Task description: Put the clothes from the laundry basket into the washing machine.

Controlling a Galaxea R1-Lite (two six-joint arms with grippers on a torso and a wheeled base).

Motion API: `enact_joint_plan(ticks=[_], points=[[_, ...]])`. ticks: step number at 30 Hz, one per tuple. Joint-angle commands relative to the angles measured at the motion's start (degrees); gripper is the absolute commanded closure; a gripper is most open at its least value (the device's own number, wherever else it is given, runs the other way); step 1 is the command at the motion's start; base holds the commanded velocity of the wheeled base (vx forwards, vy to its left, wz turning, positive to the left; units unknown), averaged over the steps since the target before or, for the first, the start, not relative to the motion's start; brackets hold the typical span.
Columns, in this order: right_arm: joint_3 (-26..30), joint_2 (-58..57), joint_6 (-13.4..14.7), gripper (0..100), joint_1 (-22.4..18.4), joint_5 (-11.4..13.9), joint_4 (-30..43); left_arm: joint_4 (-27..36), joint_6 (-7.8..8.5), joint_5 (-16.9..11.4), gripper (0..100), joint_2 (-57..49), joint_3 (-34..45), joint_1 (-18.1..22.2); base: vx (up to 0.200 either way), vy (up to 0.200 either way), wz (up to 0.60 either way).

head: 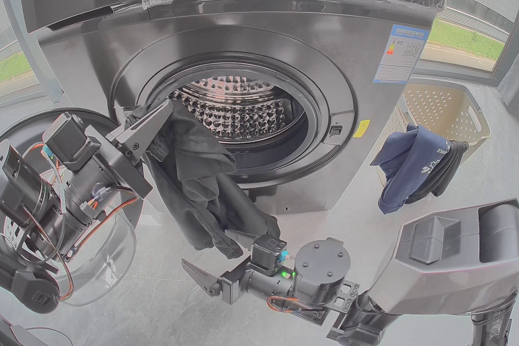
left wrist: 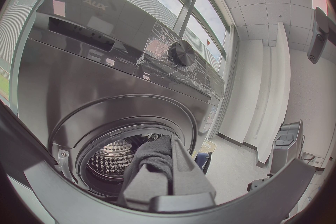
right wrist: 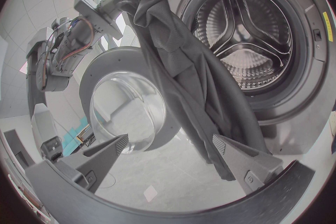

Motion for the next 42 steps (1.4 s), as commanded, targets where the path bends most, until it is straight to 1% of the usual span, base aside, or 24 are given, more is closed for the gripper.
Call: enact_joint_plan(ticks=[1,2,3,4,9,13,19,23,25,32,42], points=[[-8.48,5.79,-0.08,0,-2.58,1.24,1.24,-0.03,-0.01,-0.03,100,-0.09,0.11,-0.17,0.000,0.000,0.00],[-9.89,7.02,-0.08,0,-3.46,1.77,1.33,-0.03,-0.01,-0.03,100,-0.09,0.19,-0.17,0.000,0.000,0.00],[-9.97,7.20,-0.08,0,-3.55,1.86,1.33,-0.03,-0.01,-0.03,100,-0.09,0.19,-0.17,0.000,0.000,0.00],[-11.73,9.04,-0.08,0,-5.04,2.29,1.24,-0.03,-0.01,-0.03,100,-0.18,0.19,-0.26,0.000,0.000,0.00],[-13.31,11.07,-0.17,0,-7.50,2.29,1.07,-0.03,-0.01,-0.03,100,-0.45,0.19,-0.79,0.000,0.000,0.00],[-13.49,12.03,-0.69,0,-8.29,2.21,0.36,-0.12,0.08,0.06,100,-0.45,0.19,-0.96,0.000,0.000,0.00],[-14.02,12.30,-0.87,0,-8.38,2.12,0.27,-0.12,0.08,-0.03,100,-0.45,0.19,-0.96,0.000,0.000,0.00],[-17.18,14.58,-4.12,0,-10.58,2.12,0.19,-0.12,0.17,0.06,100,-0.71,0.19,-0.96,0.000,0.000,0.00],[-17.71,15.37,-4.47,0,-11.46,2.12,0.19,-0.12,0.17,0.06,100,-0.80,0.19,-0.96,0.000,0.000,0.00],[-16.92,14.76,-4.56,0,-12.42,2.12,-0.08,-0.03,0.17,-0.03,100,-0.80,0.11,-0.96,0.000,0.000,0.00],[-13.14,11.94,-4.74,0,-14.27,2.21,-0.52,-0.12,0.17,0.06,100,-0.80,0.11,-0.96,0.000,0.000,0.00]])
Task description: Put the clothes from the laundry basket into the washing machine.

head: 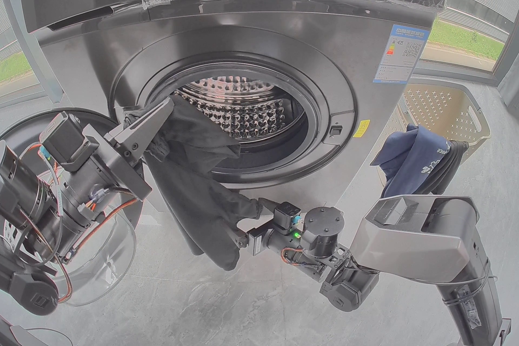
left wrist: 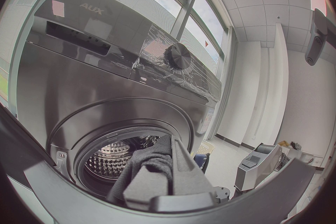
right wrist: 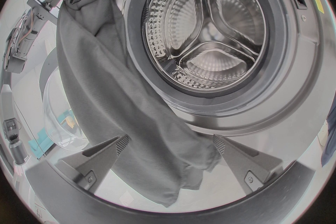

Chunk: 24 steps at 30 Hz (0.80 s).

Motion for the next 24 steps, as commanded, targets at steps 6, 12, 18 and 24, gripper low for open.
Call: enact_joint_plan(ticks=[6,12,18,24], points=[[-0.10,0.47,0.02,0,-0.70,0.01,0.12,-0.01,-0.02,0.03,100,-0.12,-0.11,0.00,0.000,0.000,0.00],[-4.76,4.34,-0.16,0,-0.43,0.01,0.91,-0.01,-0.02,0.03,100,-0.12,-0.20,0.00,0.000,0.000,0.00],[-6.43,6.36,-0.25,0,0.45,0.01,0.91,-0.01,-0.02,0.03,100,-0.12,-0.20,0.00,0.000,0.000,0.00],[-7.22,6.45,-0.33,0,0.80,0.10,1.00,-0.01,-0.02,0.03,100,-0.12,-0.29,0.00,0.000,0.000,0.00]])
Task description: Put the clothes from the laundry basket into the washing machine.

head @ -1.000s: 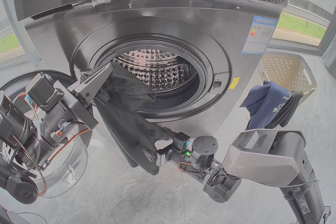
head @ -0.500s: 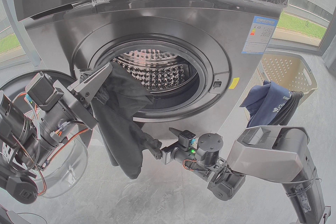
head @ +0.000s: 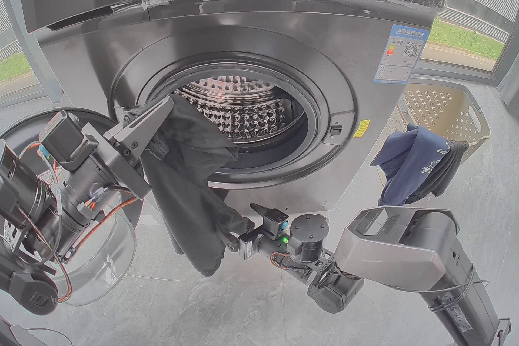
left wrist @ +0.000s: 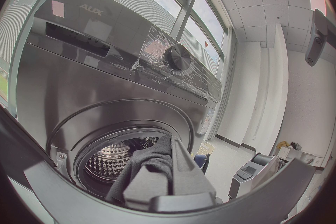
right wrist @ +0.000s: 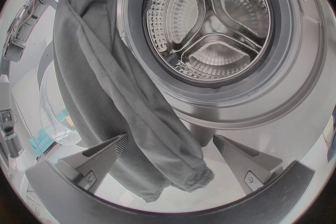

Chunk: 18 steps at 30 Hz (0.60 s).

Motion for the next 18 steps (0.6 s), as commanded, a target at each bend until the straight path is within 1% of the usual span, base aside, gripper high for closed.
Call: enact_joint_plan(ticks=[1,10,11,18], points=[[-0.99,0.88,-0.01,0,0.14,0.04,0.05,-0.01,-0.04,0.01,100,-0.03,0.02,0.00,0.000,0.000,0.00],[-3.97,2.46,-0.01,0,0.05,0.04,0.22,-0.01,-0.04,0.01,100,-0.03,0.02,0.00,0.000,0.000,0.00],[-5.38,2.90,-0.01,0,0.14,0.04,0.14,-0.01,-0.04,0.01,100,-0.03,0.02,0.00,0.000,0.000,0.00],[-5.91,3.61,-0.27,0,0.76,0.13,0.22,-0.01,-0.13,0.10,100,-0.03,-0.07,0.09,0.000,0.000,0.00]])
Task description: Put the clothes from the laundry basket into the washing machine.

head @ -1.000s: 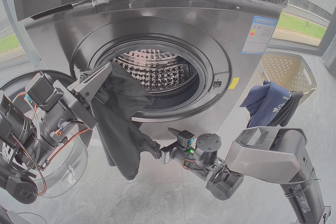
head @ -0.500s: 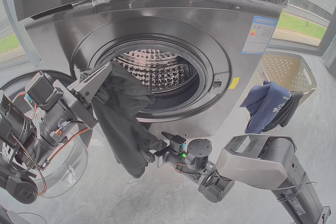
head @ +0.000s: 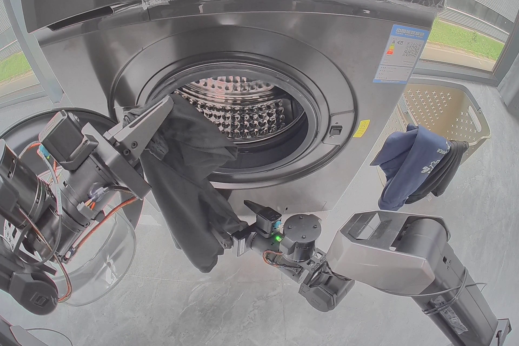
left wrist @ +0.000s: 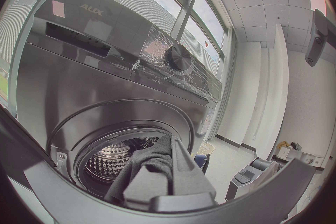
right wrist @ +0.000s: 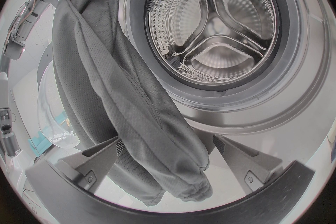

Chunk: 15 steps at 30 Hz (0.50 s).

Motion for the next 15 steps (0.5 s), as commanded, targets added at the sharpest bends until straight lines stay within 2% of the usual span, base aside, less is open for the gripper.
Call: enact_joint_plan(ticks=[1,2,10,15], points=[[-0.42,0.85,0.01,0,0.40,0.04,-0.03,-0.01,-0.06,0.04,100,-0.03,-0.05,0.09,0.000,0.000,0.00],[-0.86,1.47,-0.08,100,0.58,-0.05,-0.12,-0.01,-0.06,0.04,100,-0.03,-0.13,0.17,0.000,0.000,0.00],[-2.00,1.64,-0.08,100,0.84,0.04,-0.30,-0.01,-0.06,0.04,100,0.14,-0.22,0.35,0.000,0.000,0.00],[0.90,0.24,0.01,100,0.40,-0.05,-1.00,-0.01,-0.06,0.12,100,0.14,-0.49,0.44,0.000,0.000,0.00]])
